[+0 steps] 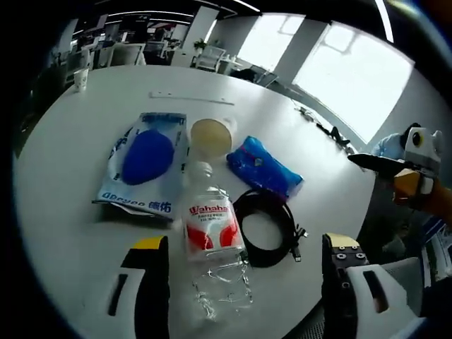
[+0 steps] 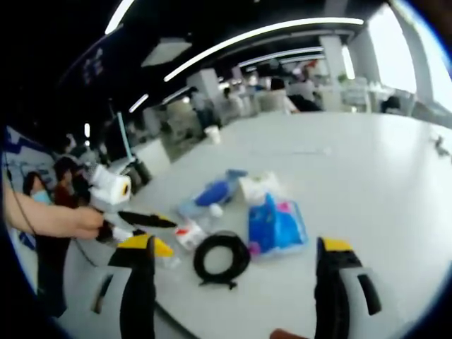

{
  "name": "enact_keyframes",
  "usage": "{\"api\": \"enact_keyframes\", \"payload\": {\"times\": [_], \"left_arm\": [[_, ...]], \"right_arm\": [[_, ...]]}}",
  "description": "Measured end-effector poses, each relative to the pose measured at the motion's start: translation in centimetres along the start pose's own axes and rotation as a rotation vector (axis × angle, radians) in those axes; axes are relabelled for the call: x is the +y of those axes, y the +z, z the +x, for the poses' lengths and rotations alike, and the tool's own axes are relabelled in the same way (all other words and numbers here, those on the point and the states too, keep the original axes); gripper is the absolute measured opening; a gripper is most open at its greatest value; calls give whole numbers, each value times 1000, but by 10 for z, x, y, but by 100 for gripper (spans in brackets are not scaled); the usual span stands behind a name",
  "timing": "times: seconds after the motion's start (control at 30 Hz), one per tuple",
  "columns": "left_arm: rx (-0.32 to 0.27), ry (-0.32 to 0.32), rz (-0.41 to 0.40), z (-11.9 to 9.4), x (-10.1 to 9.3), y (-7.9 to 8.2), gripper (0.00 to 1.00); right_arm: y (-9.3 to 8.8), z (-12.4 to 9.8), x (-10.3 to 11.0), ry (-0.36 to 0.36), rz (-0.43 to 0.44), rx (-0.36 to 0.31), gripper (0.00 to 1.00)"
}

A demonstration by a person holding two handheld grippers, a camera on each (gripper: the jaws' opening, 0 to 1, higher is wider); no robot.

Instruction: Arrange the tabletop items into an orderly group along one side of the table until the central work area is clear of visible clutter.

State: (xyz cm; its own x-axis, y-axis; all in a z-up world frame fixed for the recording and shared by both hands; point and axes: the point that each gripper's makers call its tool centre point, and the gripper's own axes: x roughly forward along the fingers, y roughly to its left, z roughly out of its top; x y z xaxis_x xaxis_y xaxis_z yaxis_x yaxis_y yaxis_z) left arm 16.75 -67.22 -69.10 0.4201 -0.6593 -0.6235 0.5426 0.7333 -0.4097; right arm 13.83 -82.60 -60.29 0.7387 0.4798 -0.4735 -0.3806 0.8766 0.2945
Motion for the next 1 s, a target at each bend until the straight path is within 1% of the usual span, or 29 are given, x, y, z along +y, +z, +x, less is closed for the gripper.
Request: {"api": "enact_keyframes", "payload": {"times": [0.17, 0.27, 0.43, 0.73, 1.0], "left_arm": [[-7, 10, -4, 3, 0, 3, 89], [-13, 14, -20, 4, 1, 4, 88], [-14, 24, -29, 6, 2, 4, 88], [5, 67, -29, 16, 6, -1, 89], [34, 95, -31, 23, 7, -6, 89]], "right_arm": [[-2, -1, -2, -4, 7, 1, 93], [-2, -2, -3, -3, 21, -4, 92], [-2, -2, -2, 3, 30, -10, 92], [-3, -2, 0, 5, 31, -9, 92], [-5, -1, 4, 10, 37, -9, 92]]}}
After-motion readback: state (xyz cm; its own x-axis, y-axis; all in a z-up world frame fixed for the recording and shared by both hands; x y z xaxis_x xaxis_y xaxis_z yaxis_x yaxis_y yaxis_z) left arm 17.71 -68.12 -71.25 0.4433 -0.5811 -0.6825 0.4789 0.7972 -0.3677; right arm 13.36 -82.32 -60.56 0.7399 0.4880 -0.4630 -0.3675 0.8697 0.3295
